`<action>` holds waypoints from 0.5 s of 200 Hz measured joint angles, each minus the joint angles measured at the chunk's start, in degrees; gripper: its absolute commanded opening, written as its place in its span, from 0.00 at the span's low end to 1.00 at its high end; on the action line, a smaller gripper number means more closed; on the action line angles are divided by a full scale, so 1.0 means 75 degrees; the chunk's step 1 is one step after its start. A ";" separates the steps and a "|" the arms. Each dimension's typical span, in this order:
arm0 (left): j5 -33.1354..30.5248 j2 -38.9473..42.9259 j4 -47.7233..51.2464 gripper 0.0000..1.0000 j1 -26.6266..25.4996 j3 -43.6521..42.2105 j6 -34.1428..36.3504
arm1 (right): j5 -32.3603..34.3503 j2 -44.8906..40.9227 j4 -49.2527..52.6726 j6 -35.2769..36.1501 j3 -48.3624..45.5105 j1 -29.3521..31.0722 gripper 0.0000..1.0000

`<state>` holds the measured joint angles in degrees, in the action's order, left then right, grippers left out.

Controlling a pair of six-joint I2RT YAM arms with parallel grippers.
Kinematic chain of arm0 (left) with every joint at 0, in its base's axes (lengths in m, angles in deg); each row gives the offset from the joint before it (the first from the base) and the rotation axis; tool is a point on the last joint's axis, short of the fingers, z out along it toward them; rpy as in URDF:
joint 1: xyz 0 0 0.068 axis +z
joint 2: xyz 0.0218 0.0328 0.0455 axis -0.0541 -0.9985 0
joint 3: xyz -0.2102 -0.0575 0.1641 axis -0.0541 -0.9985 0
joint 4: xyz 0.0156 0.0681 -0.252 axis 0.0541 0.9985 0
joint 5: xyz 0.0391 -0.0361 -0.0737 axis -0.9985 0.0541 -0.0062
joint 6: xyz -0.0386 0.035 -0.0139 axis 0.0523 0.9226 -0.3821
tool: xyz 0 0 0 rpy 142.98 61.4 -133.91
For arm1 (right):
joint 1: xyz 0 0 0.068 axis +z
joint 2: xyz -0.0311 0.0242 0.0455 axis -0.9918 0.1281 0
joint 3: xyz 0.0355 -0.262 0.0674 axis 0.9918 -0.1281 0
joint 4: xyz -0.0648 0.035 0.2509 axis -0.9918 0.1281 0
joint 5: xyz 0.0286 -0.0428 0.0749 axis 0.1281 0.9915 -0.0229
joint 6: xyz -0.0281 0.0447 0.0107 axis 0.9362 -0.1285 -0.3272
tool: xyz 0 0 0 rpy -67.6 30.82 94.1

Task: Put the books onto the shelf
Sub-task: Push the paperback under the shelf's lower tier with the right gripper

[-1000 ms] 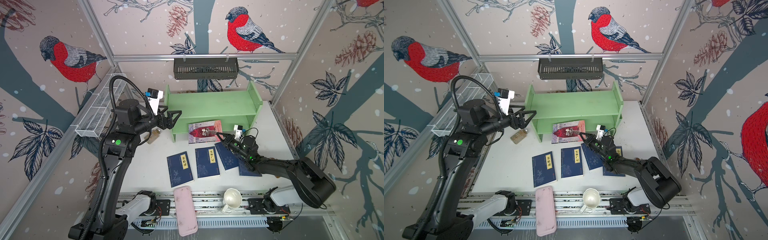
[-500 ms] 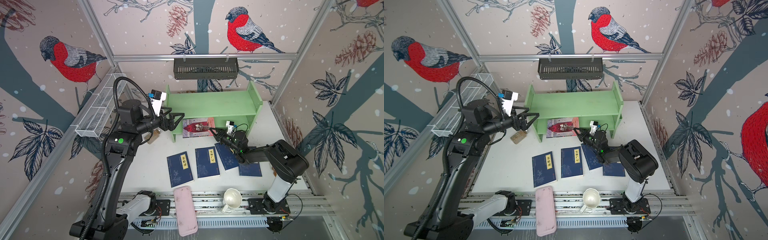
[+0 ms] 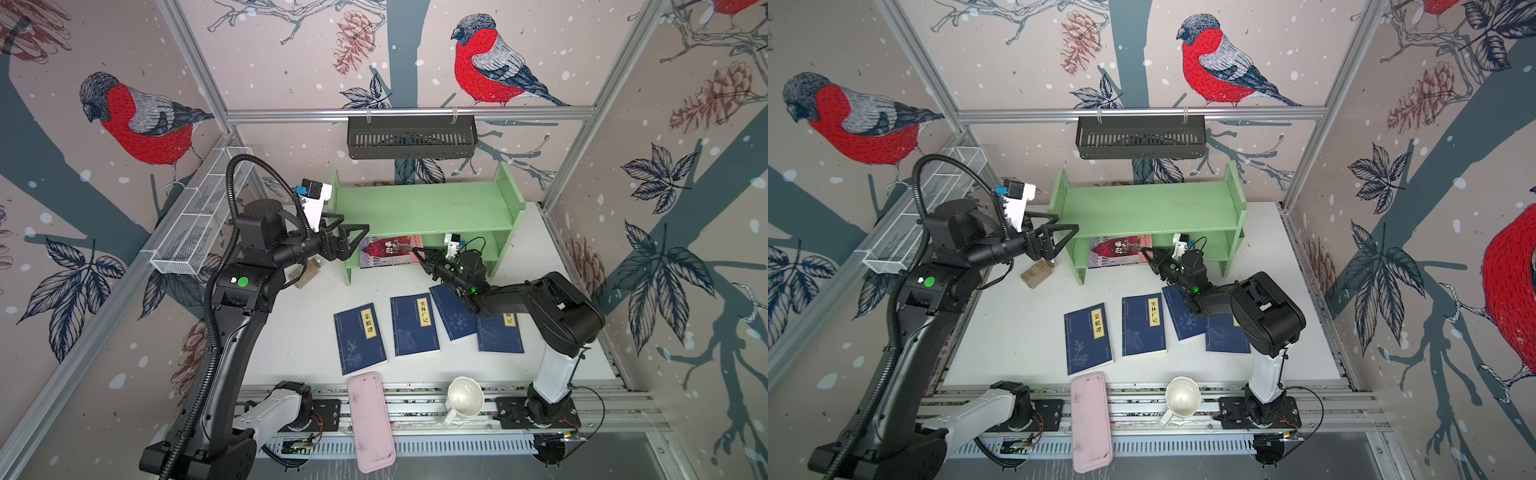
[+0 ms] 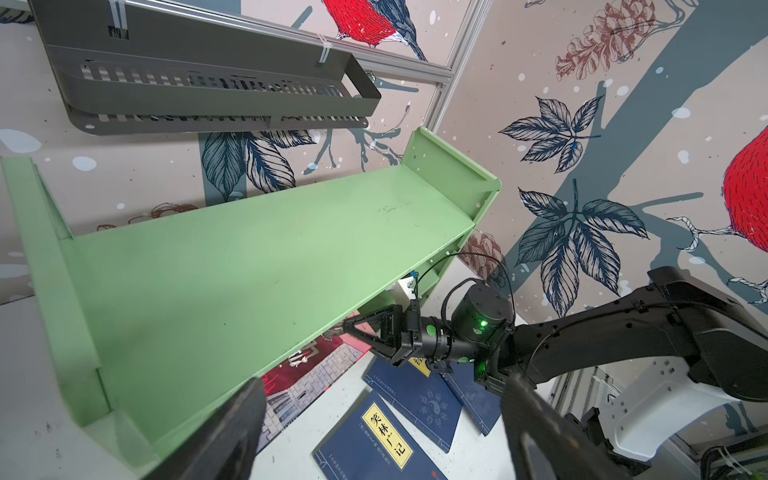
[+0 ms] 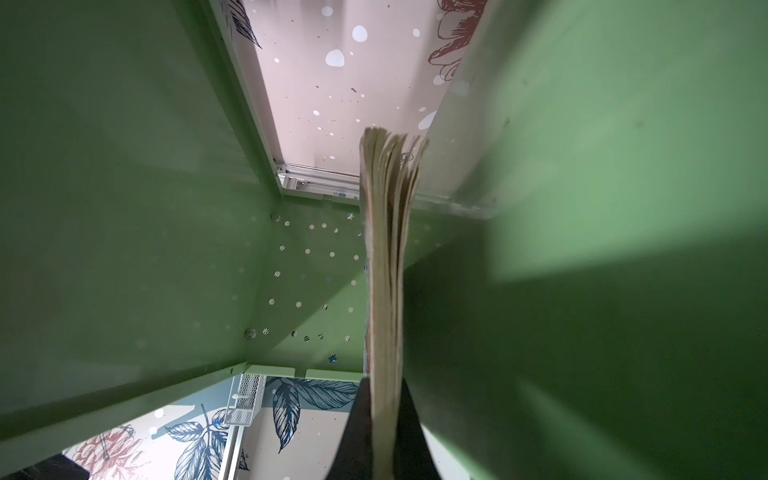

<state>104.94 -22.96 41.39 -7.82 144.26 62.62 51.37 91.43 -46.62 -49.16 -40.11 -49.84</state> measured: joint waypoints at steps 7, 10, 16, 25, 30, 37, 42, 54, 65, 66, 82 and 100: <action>0.0003 0.0006 -0.0012 0.89 0.0000 -0.0012 0.0000 | 0.0009 0.0052 0.0000 0.0000 0.0067 0.0015 0.08; 0.0003 0.0012 -0.0017 0.89 0.0000 -0.0017 0.0000 | 0.0017 0.0070 0.0000 0.0000 0.0087 0.0017 0.08; 0.0000 0.0015 -0.0026 0.89 0.0000 -0.0026 0.0000 | 0.0026 0.0096 -0.0006 0.0000 0.0114 0.0035 0.09; 0.0000 0.0015 -0.0029 0.89 0.0000 -0.0026 0.0000 | 0.0035 0.0122 -0.0015 0.0000 0.0137 0.0052 0.10; 0.0000 0.0017 -0.0035 0.89 0.0000 -0.0029 0.0000 | 0.0047 0.0134 -0.0020 -0.0003 0.0143 0.0064 0.11; 0.0000 0.0020 -0.0047 0.89 0.0000 -0.0038 0.0000 | 0.0067 0.0137 -0.0032 -0.0006 0.0140 0.0067 0.14; 0.0000 0.0026 -0.0052 0.89 0.0000 -0.0044 0.0000 | 0.0067 0.0137 -0.0032 -0.0029 0.0140 0.0070 0.17; 0.0000 0.0038 -0.0090 0.89 0.0000 -0.0082 -0.0003 | 0.0134 0.0137 0.0015 -0.0047 0.0137 0.0087 0.21; 0.0000 0.0050 -0.0090 0.89 0.0000 -0.0117 -0.0020 | 0.0178 0.0128 0.0102 -0.0047 0.0131 0.0114 0.26; 0.0000 0.0052 -0.0090 0.89 0.0000 -0.0117 -0.0026 | 0.0178 0.0122 0.0105 -0.0047 0.0131 0.0117 0.27; -0.0003 0.0070 -0.0093 0.89 0.0000 -0.0163 -0.0029 | 0.0201 0.0041 0.0286 -0.0032 0.0122 0.0163 0.37; 0.0000 0.0079 -0.0122 0.89 0.0000 -0.0181 -0.0032 | 0.0265 -0.0070 0.0391 -0.0012 0.0111 0.0224 0.44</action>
<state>104.94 -22.37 40.47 -7.82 142.90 62.38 53.35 90.90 -43.69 -49.25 -39.28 -48.16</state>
